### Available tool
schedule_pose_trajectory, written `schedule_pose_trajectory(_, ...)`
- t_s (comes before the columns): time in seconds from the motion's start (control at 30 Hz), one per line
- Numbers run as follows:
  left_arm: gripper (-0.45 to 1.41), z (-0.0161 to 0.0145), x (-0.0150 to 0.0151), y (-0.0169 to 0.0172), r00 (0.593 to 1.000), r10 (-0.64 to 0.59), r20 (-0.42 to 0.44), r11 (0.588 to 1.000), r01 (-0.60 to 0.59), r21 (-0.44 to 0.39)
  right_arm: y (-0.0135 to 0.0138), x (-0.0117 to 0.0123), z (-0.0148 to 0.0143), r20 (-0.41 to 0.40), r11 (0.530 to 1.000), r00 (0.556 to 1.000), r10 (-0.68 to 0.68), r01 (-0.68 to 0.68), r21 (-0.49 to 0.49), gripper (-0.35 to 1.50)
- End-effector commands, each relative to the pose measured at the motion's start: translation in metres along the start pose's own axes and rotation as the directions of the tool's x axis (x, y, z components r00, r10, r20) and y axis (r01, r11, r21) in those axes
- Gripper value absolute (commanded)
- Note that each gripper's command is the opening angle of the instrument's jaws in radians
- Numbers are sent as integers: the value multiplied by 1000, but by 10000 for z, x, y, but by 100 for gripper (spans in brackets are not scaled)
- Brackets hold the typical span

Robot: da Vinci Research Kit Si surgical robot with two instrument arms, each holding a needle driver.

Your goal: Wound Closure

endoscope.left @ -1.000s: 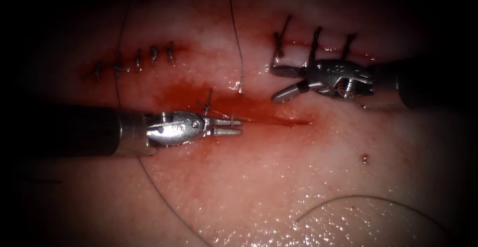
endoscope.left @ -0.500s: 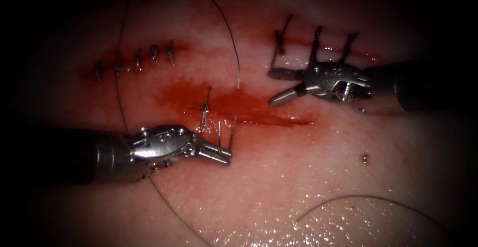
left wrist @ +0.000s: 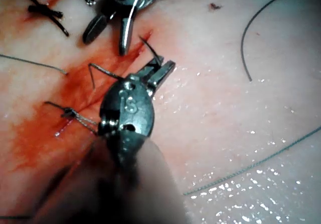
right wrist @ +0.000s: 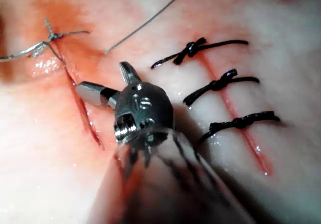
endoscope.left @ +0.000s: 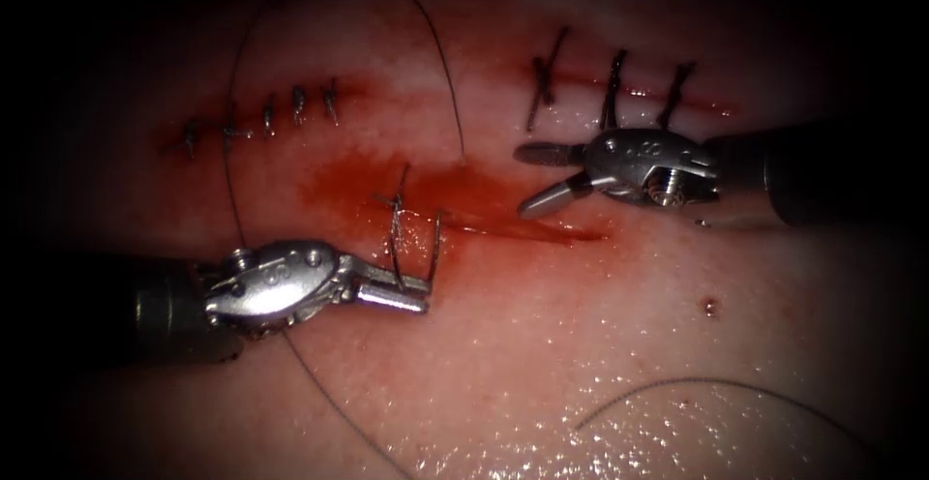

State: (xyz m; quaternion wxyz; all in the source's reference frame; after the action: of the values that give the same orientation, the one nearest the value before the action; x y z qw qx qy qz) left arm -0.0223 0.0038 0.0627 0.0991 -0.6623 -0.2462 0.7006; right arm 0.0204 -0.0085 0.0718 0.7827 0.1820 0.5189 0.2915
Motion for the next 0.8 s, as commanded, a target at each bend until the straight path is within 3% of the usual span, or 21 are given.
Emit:
schedule_pose_trajectory(0.03,-45,4,0,-4,998,61,6,998,-61,30,-8,-7,6,-3,1000,1000,-2,2,14,108)
schedule_pose_trajectory(0.13,-45,-4,23,-21,980,195,22,973,-197,121,-15,-6,6,-1,999,1000,14,-14,34,99)
schedule_pose_trajectory(0.57,-45,-24,82,-44,927,373,42,882,-368,293,-18,-10,8,1,995,997,72,-72,64,94)
schedule_pose_trajectory(0.73,-45,-10,65,-25,897,434,82,846,-437,305,-19,-5,0,-4,973,975,222,-221,66,84)
schedule_pose_trajectory(0.8,-45,1,41,-12,876,469,117,822,-481,307,-21,4,-6,-37,929,929,367,-364,70,108)
